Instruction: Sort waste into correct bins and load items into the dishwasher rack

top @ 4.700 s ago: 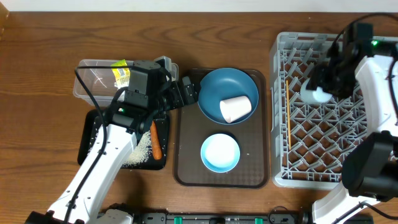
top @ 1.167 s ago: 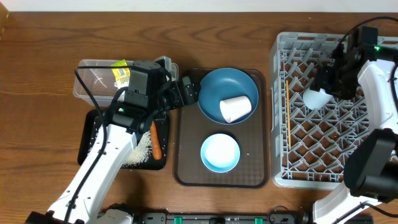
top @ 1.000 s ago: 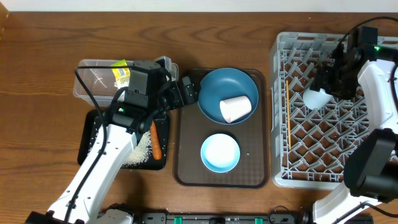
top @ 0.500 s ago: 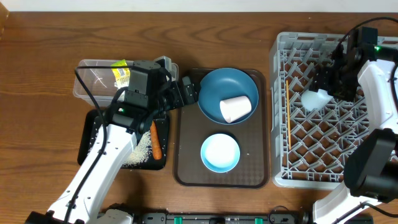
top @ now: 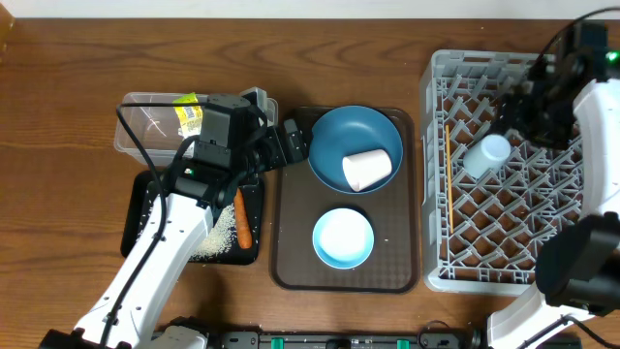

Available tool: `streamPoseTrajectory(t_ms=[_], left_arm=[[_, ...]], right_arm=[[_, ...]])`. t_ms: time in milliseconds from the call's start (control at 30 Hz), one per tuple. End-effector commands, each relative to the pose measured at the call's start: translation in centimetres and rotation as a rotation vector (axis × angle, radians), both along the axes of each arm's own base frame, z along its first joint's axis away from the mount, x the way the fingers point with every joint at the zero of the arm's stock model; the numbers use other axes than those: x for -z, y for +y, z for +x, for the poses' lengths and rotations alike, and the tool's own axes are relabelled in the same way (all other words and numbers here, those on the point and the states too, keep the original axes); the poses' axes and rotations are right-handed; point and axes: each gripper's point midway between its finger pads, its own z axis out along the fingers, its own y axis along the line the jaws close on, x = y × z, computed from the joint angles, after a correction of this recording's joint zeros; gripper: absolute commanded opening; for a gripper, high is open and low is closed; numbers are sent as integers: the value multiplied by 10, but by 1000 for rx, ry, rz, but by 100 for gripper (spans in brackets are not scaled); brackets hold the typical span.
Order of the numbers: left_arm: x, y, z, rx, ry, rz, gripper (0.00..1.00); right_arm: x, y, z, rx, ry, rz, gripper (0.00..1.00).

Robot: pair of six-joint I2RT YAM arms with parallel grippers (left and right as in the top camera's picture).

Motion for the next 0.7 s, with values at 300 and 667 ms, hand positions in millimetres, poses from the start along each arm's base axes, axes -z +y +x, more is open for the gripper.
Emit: streamPoseTrajectory(t_ms=[300, 667], left_arm=[[-6, 0, 4, -6, -17, 6, 99], [-6, 0, 4, -6, -17, 6, 99]], right_arm=[[-44, 32, -5, -100, -65, 6, 98], [-44, 32, -5, -98, -66, 6, 99]])
